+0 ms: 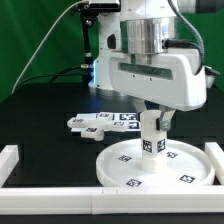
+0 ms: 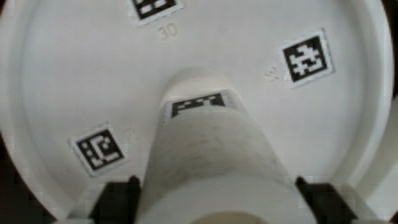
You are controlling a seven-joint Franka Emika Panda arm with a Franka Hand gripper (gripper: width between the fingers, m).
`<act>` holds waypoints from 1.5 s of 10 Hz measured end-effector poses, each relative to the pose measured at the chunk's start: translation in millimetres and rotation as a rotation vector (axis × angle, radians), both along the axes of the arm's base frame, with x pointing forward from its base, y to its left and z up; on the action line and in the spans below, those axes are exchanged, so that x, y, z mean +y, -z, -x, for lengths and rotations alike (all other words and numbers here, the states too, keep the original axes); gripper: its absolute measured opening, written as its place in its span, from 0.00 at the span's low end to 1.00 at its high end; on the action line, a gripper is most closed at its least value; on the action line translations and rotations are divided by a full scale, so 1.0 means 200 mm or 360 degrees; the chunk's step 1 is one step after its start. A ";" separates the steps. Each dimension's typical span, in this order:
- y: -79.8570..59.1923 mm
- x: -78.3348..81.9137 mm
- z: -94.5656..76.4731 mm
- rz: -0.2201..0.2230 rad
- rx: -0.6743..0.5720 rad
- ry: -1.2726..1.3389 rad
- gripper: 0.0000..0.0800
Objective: Assemble round table
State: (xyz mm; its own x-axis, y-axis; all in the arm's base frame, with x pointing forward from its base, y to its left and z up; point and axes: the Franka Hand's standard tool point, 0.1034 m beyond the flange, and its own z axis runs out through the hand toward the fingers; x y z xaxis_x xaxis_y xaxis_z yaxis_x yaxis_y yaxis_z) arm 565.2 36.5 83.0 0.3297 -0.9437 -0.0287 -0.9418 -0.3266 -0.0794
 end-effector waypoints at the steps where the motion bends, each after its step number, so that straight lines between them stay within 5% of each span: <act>1: 0.00 0.00 0.00 -0.0027 0.0009 0.0199 0.51; 5: 0.01 0.01 0.01 -0.0089 0.0022 0.0493 0.60; 6: 0.01 0.01 0.01 -0.0083 0.0017 0.0423 0.76; 15: 0.01 0.00 0.00 0.0100 -0.0093 -0.1507 0.81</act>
Offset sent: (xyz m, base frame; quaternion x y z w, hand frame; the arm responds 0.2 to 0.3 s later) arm 0.0000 0.0000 0.0000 0.0000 0.0000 0.1296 0.9916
